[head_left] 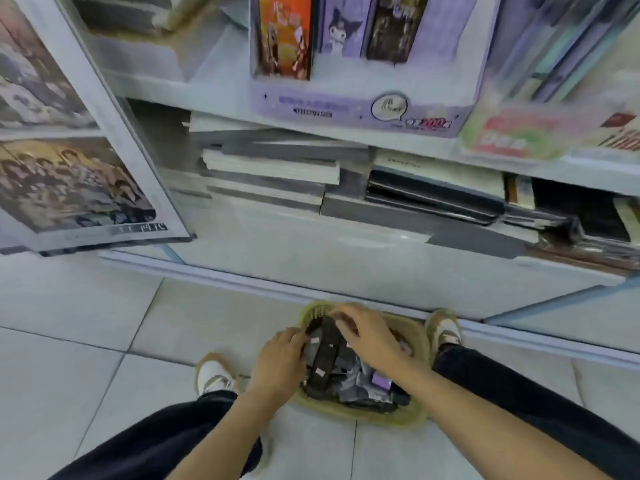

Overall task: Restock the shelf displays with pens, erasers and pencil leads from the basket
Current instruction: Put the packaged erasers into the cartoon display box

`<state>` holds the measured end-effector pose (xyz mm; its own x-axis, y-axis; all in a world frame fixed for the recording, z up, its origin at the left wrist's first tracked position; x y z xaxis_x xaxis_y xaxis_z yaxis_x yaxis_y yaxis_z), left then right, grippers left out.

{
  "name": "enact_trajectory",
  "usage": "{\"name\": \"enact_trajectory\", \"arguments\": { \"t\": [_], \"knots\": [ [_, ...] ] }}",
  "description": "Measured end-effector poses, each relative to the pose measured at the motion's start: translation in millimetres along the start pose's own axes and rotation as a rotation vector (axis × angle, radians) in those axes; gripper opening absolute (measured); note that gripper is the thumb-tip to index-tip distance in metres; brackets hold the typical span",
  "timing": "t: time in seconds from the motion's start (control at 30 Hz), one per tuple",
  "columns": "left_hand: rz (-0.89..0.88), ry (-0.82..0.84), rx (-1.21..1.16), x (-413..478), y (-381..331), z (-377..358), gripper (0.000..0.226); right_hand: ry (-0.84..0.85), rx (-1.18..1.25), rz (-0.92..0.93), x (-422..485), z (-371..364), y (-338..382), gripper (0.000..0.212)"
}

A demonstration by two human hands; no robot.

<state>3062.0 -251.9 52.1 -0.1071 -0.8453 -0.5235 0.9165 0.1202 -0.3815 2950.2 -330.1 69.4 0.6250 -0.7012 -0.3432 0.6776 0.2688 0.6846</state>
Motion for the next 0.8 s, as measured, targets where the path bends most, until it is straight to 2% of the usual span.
{"name": "enact_trajectory", "arguments": {
  "t": [0.17,0.23,0.33,0.4,0.6,0.73,0.8],
  "knots": [
    [0.095,0.32,0.007,18.7,46.8,-133.1,0.066,0.136,0.208,-0.425,-9.2,-98.7,-135.8,0.029],
    [0.087,0.322,-0.006,22.3,55.4,-154.9,0.069,0.094,0.298,-0.563,-10.7,-115.0,-171.7,0.037],
    [0.072,0.194,-0.058,25.0,60.2,-162.0,0.068,0.001,0.386,-0.721,-5.8,-129.0,-207.6,0.043],
    [0.06,0.133,-0.026,24.5,62.4,-164.8,0.069,-0.019,0.379,-0.751,4.0,-138.9,-217.9,0.042],
    [0.048,0.145,0.017,23.7,72.1,-169.9,0.058,-0.075,0.508,-0.793,12.7,-162.8,-226.4,0.036],
    [0.013,0.06,-0.064,26.5,64.4,-152.2,0.044,-0.043,0.666,-0.682,5.5,-155.4,-213.4,0.027],
    [0.039,-0.016,-0.228,30.8,63.7,-141.1,0.036,0.017,0.732,-0.629,-0.8,-148.8,-201.3,0.022]
  ]
}}
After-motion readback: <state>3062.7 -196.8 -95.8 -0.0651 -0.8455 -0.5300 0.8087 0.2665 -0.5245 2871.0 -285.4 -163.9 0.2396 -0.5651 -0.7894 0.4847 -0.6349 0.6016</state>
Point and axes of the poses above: each hand's wrist, its own x-axis towards the middle knuckle, its own z-axis out of the back of the hand, y = z × x, the point moved 10 cm from there along x, towards the middle knuckle, and after that the axes turned 11 degrees about y, right-handed, at the moved point
